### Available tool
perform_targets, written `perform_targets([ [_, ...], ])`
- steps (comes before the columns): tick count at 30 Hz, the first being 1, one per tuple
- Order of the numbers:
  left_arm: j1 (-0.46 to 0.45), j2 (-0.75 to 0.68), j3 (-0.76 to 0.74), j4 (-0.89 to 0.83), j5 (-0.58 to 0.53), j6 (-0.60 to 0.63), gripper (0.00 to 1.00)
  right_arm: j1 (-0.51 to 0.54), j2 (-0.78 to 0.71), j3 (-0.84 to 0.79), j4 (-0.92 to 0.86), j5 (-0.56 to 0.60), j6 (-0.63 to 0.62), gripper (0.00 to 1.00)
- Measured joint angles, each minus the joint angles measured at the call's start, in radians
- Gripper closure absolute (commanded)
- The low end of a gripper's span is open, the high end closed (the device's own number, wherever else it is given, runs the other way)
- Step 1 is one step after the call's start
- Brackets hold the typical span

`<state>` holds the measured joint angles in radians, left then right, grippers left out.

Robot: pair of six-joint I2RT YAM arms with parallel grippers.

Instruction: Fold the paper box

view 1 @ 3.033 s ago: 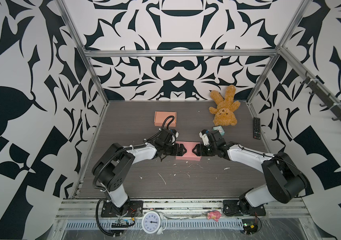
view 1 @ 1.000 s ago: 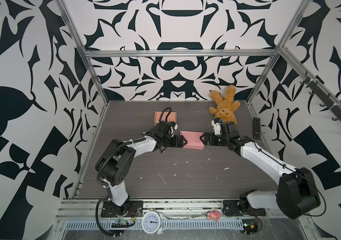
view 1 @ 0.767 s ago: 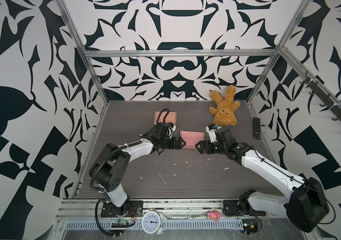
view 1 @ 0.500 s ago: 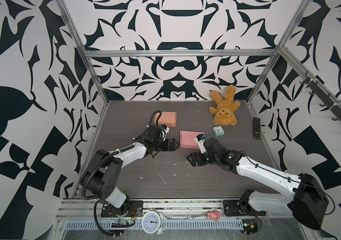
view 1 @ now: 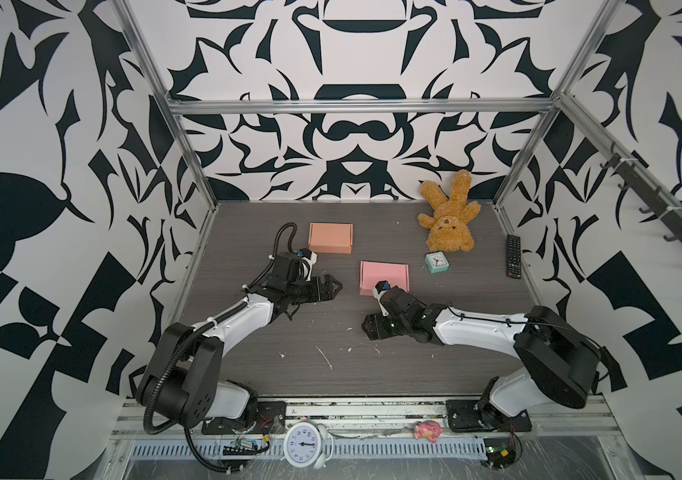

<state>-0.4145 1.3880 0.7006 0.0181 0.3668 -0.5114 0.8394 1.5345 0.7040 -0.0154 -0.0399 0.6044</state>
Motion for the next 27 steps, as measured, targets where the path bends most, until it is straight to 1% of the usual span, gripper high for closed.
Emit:
perform_targets([
  [7,0.0,-0.034,-0.033,-0.004,-0.006,0.005,0.01,-0.004,0.039,0.048,0.036,0.082,-0.022,0.3],
  [10,0.001,-0.054,-0.04,-0.008,-0.011,0.008,0.01,-0.018,0.056,0.068,0.048,0.098,-0.035,0.3],
  [19,0.002,-0.095,-0.058,-0.018,-0.012,0.01,0.01,-0.092,0.155,0.142,0.046,0.113,-0.051,0.31],
  [27,0.002,-0.136,-0.065,-0.023,-0.013,0.011,0.01,-0.152,0.198,0.177,0.042,0.111,-0.055,0.31],
])
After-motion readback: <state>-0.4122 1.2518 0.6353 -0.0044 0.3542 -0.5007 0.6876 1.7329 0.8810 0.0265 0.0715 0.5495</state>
